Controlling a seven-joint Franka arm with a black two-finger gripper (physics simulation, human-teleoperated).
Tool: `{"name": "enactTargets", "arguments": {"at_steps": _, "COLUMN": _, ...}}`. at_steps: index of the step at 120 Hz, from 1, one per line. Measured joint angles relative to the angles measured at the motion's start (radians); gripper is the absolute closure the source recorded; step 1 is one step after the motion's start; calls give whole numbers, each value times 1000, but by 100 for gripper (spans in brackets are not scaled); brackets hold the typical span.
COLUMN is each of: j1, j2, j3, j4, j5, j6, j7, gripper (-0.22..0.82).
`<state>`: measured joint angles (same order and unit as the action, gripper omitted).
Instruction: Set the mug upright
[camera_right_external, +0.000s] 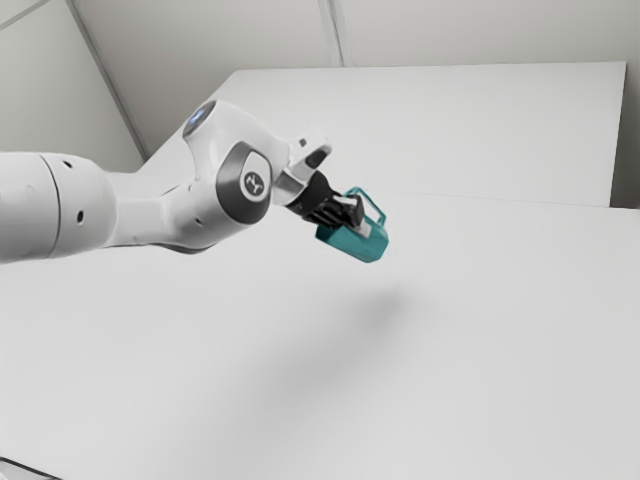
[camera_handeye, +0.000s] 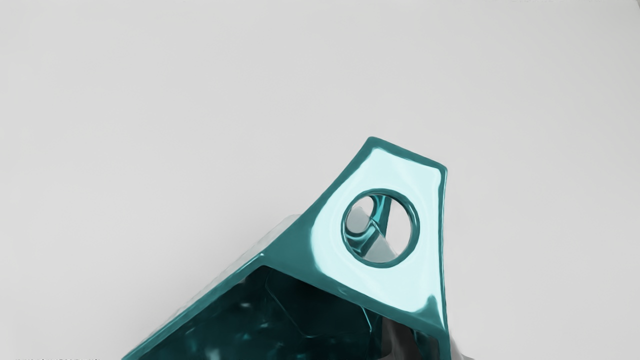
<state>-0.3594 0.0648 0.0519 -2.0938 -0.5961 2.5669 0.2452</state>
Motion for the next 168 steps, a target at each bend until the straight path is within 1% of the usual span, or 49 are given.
{"name": "enactTargets", "arguments": {"at_steps": 9, "j1": 14, "j2": -1, "j3": 34, "j4": 3, "j5": 54, "j6": -20, "j7": -4, "gripper": 79}}
{"name": "enactTargets", "arguments": {"at_steps": 20, "j1": 61, "j2": -4, "j3": 51, "j4": 9, "j5": 133, "j6": -57, "j7": -13, "gripper": 79}}
{"name": "enactTargets", "arguments": {"at_steps": 35, "j1": 98, "j2": -2, "j3": 80, "j4": 30, "j5": 238, "j6": -124, "j7": -29, "gripper": 79}}
{"name": "enactTargets", "arguments": {"at_steps": 60, "j1": 88, "j2": 3, "j3": 114, "j4": 70, "j5": 410, "j6": -288, "j7": -74, "gripper": 79}}
{"name": "enactTargets", "arguments": {"at_steps": 84, "j1": 135, "j2": 14, "j3": 117, "j4": 73, "j5": 488, "j6": -410, "j7": -108, "gripper": 79}}
{"name": "enactTargets", "arguments": {"at_steps": 123, "j1": 132, "j2": 39, "j3": 117, "j4": 70, "j5": 613, "j6": -536, "j7": -143, "gripper": 79}}
{"name": "enactTargets", "arguments": {"at_steps": 143, "j1": 136, "j2": 60, "j3": 117, "j4": 72, "j5": 683, "j6": -572, "j7": -155, "gripper": 79}}
{"name": "enactTargets", "arguments": {"at_steps": 168, "j1": 136, "j2": 112, "j3": 118, "j4": 73, "j5": 696, "j6": -581, "j7": -167, "gripper": 79}}
